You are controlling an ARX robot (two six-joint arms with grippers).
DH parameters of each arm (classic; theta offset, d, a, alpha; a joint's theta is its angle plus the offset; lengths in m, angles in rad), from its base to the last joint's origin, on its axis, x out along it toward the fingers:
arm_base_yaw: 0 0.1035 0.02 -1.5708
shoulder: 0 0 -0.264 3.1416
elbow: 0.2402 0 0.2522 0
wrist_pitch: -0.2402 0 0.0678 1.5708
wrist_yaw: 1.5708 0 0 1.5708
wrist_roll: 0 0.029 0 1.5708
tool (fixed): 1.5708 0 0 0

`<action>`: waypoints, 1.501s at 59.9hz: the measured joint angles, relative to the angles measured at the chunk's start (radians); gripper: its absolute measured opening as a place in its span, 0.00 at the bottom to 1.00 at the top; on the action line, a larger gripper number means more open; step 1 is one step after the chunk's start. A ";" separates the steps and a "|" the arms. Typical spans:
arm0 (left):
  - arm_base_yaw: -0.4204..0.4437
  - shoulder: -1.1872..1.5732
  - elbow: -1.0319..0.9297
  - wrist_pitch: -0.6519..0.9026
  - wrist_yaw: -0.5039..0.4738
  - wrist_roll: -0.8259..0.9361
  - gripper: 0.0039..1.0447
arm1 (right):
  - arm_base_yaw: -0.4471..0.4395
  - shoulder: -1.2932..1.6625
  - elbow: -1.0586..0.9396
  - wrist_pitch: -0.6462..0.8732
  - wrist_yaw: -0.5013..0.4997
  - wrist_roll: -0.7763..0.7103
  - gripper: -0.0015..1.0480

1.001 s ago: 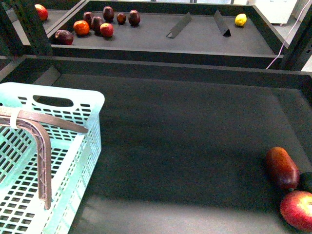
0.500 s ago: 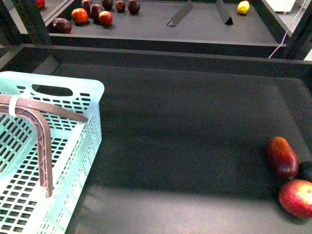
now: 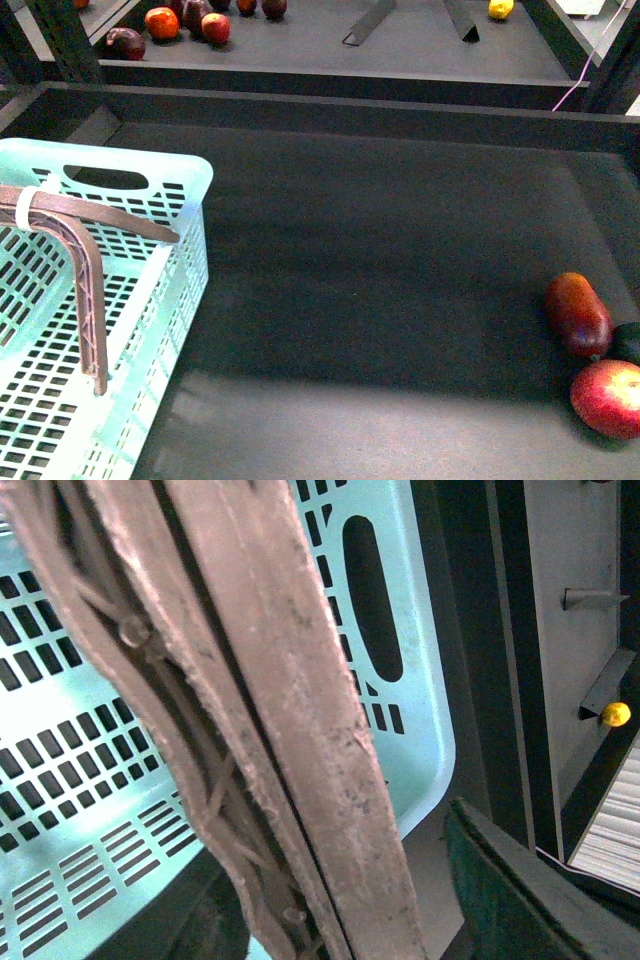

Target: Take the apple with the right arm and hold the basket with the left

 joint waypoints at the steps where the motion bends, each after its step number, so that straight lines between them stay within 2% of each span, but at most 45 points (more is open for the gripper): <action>1: 0.000 0.000 0.000 -0.002 0.000 -0.002 0.46 | 0.000 0.000 0.000 0.000 0.000 0.000 0.92; 7: 0.000 0.000 -0.002 -0.011 0.000 -0.010 0.27 | 0.000 0.000 0.000 0.000 0.000 0.000 0.92; 10: 0.000 -0.001 -0.002 -0.011 0.003 -0.047 0.21 | 0.000 0.000 0.000 0.000 0.000 0.000 0.92; 25: -0.003 -0.028 -0.002 -0.034 0.016 -0.045 0.19 | 0.000 0.000 0.000 0.000 0.000 0.000 0.92; 32: -0.036 -0.088 -0.002 -0.076 0.012 -0.029 0.18 | 0.000 0.000 0.000 0.000 0.000 0.000 0.92; 43: -0.161 -0.221 0.013 -0.174 0.003 0.020 0.18 | 0.000 0.000 0.000 0.000 0.000 0.000 0.92; 52: -0.302 -0.269 0.053 -0.245 -0.027 0.038 0.18 | 0.000 0.000 0.000 0.000 0.000 0.000 0.92; 59: -0.433 -0.283 0.097 -0.259 -0.064 0.038 0.18 | 0.000 0.000 0.000 0.000 0.000 0.000 0.92; 75: -0.665 -0.283 0.211 -0.288 -0.115 0.034 0.18 | 0.000 0.000 0.000 0.000 0.000 0.000 0.92; 84: -0.741 -0.283 0.262 -0.305 -0.130 0.036 0.18 | 0.000 0.000 0.000 0.000 0.000 0.000 0.92; 90: -0.763 -0.284 0.275 -0.320 -0.140 0.041 0.18 | 0.000 0.000 0.000 0.000 0.000 0.000 0.92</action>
